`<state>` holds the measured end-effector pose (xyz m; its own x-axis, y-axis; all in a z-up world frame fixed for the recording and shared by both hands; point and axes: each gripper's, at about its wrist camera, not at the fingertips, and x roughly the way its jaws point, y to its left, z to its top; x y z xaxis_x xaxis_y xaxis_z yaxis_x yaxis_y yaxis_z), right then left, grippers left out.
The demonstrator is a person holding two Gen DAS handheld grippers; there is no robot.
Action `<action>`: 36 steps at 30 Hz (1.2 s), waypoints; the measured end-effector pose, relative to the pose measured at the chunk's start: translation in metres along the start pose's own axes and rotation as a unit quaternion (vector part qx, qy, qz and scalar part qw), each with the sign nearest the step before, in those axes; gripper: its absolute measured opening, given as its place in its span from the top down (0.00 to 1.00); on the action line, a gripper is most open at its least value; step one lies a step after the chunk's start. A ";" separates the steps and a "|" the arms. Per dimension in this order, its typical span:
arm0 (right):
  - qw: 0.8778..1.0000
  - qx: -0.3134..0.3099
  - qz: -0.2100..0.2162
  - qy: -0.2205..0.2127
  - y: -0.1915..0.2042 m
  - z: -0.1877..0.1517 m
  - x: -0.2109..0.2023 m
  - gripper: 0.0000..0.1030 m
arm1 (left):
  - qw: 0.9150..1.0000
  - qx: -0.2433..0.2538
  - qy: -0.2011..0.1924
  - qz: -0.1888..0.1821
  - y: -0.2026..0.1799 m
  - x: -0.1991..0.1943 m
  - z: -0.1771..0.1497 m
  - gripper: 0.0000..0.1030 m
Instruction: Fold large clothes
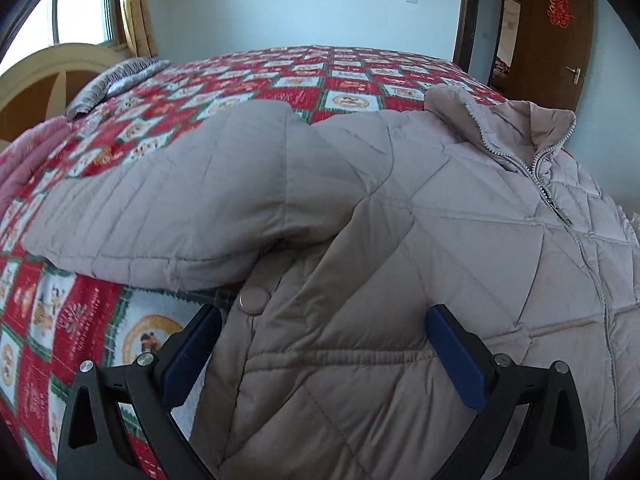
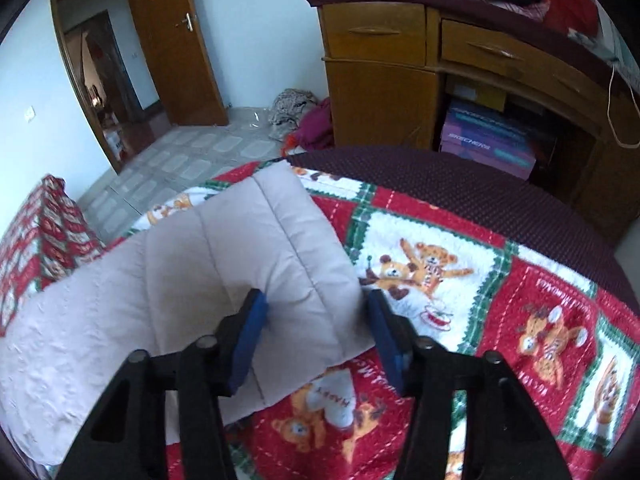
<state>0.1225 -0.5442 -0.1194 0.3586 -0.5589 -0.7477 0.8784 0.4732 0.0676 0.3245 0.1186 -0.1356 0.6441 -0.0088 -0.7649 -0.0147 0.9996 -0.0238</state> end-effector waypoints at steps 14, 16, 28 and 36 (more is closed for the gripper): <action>0.982 -0.125 0.085 -0.111 0.072 0.017 -0.132 0.92 | 0.999 -0.042 -0.005 -0.014 0.008 -0.009 -0.011 0.01; 0.976 -0.143 0.114 -0.120 0.095 0.012 -0.157 0.92 | 0.999 -0.045 -0.005 -0.019 0.009 -0.009 -0.011 0.01; 0.888 -0.307 0.334 -0.079 0.281 -0.127 -0.255 0.95 | 0.996 -0.070 -0.017 -0.053 0.019 -0.011 -0.012 0.01; 0.863 -0.335 0.376 -0.041 0.352 -0.198 -0.249 0.82 | 0.994 -0.081 -0.021 -0.072 0.024 -0.011 -0.012 0.01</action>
<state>0.2800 -0.1039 -0.0401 0.7933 0.0450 -0.6071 0.0166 0.9953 0.0955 0.3077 0.1420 -0.1353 0.6792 -0.1464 -0.7192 -0.0416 0.9707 -0.2368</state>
